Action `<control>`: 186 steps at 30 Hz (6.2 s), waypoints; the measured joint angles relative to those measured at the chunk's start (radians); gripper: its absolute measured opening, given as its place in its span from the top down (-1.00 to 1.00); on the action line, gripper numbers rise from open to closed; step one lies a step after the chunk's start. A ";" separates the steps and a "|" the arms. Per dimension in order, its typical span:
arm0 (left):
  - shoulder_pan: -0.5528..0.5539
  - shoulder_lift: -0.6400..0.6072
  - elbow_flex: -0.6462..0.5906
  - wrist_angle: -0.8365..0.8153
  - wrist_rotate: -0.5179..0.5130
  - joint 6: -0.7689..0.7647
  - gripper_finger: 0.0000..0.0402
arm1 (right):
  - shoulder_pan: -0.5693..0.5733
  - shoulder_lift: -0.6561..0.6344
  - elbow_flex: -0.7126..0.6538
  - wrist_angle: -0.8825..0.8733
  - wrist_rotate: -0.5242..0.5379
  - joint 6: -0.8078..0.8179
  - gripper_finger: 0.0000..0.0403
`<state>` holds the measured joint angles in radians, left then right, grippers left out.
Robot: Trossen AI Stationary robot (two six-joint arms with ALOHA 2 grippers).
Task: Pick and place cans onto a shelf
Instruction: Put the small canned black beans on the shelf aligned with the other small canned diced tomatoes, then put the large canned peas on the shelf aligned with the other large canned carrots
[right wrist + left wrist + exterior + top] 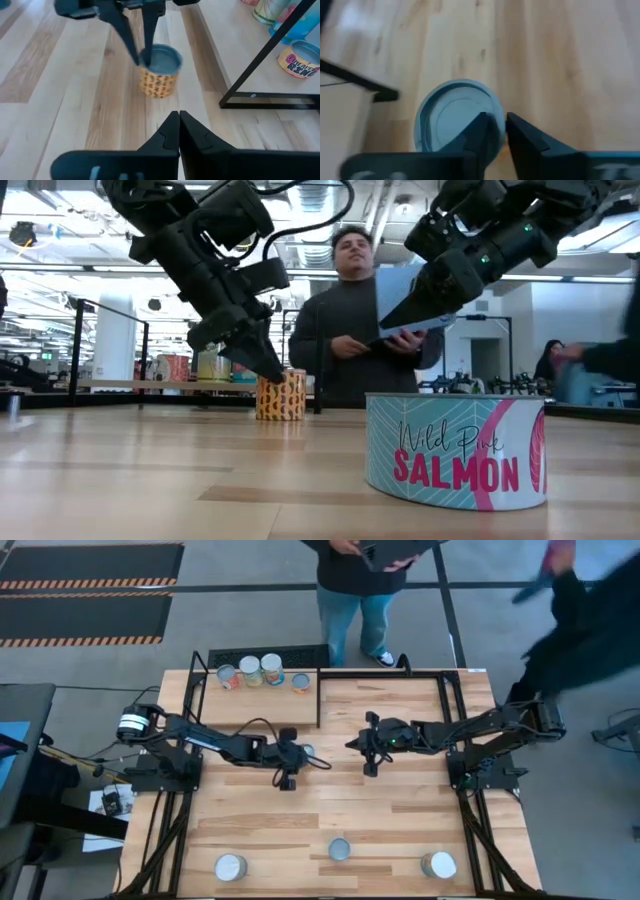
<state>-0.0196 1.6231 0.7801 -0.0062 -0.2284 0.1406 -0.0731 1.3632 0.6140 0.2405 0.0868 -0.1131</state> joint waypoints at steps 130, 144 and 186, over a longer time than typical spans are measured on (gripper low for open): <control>0.238 -0.558 -0.054 -0.436 -0.202 -0.271 0.75 | -0.119 0.067 -0.235 0.784 -0.243 0.042 0.97; -0.334 -0.521 0.037 -0.558 -0.280 -0.658 1.00 | 0.064 0.082 -0.236 0.796 -0.059 0.055 0.97; -0.841 0.394 1.055 -1.409 0.320 -1.981 0.28 | 0.095 0.081 -0.236 0.872 -0.062 0.000 0.97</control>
<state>-0.8603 2.0167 1.8347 -1.4155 0.0914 -1.8402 0.0223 1.4445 0.3782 1.1123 0.0246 -0.1127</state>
